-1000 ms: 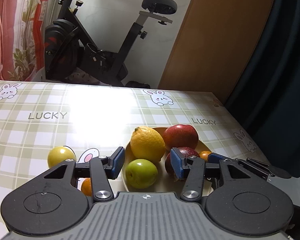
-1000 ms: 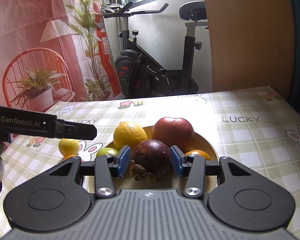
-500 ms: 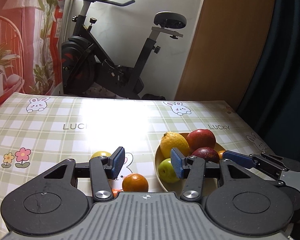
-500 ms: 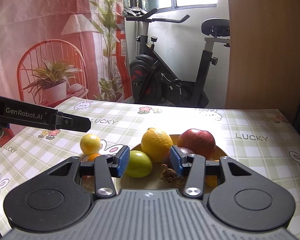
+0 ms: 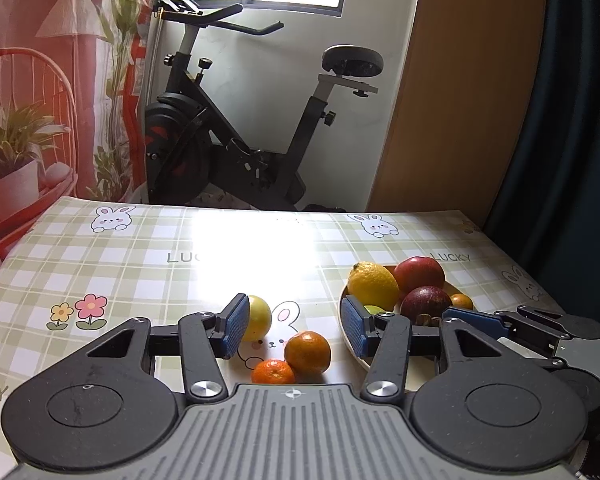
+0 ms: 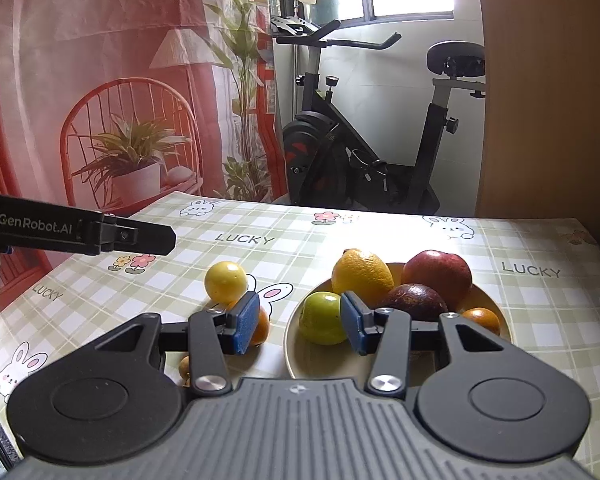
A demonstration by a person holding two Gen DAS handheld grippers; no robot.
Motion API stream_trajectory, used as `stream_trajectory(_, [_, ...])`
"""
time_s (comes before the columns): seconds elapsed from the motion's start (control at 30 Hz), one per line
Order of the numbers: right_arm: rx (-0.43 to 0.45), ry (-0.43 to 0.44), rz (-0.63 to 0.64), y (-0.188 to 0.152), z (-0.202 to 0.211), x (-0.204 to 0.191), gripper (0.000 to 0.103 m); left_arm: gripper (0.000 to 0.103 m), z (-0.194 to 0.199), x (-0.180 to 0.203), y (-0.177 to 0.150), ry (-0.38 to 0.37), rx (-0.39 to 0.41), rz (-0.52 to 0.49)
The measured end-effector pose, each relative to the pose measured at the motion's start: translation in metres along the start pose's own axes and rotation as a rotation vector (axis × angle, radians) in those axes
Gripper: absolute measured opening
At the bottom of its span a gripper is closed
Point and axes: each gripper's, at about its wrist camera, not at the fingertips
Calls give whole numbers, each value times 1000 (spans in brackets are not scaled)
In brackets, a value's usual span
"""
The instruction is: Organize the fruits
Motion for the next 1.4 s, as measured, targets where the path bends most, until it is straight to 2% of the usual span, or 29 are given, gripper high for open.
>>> stream_trajectory(0.3, [-15,36,-11,-17,2,-8,48,54,13,-12,-17,41,-7,28])
stream_trajectory(0.8, [-67,58,-25,-42,-3,-8,48,54,17,-28,-42,54,-52,70])
stream_trajectory(1.27, [-123,211,90,-49,-32,-41,48,54,5,-27,-54,35,-102,65])
stream_trajectory(1.4, [-145,218,119,-53,-45,-44,48,54,3,-28,-56,38,-111,69])
Point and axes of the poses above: each gripper's, at about its wrist camera, not at the fingertips, and z roughly against the way its jaws point, x to its right, y to its top, and after that the axes turned 4 degrees about x, right-handed
